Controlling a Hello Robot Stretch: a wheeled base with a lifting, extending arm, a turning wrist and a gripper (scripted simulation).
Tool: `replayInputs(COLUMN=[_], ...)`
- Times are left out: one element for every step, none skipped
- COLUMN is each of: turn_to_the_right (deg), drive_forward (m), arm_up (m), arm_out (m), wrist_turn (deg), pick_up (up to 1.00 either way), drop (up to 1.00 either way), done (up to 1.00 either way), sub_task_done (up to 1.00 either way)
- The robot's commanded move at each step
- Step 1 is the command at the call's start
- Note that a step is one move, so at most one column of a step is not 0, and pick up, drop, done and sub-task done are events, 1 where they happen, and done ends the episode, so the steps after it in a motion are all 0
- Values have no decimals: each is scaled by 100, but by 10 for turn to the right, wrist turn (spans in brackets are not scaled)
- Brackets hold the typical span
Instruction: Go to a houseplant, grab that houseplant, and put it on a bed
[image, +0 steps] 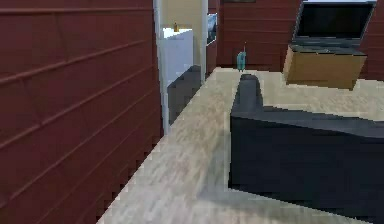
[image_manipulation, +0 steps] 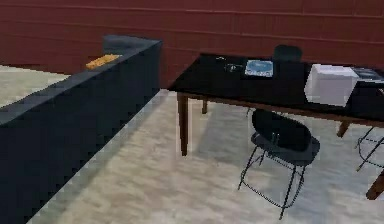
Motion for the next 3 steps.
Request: replayInputs(turn_to_the_right=[-30, 0, -90], drive_forward=[0, 100, 0], arm_up=[0, 0, 0], arm_out=[0, 0, 0], wrist_turn=[0, 0, 0], pick_up=[0, 0, 0], drop=[0, 0, 0], done=[0, 0, 0], sub_task_done=[0, 0, 0])
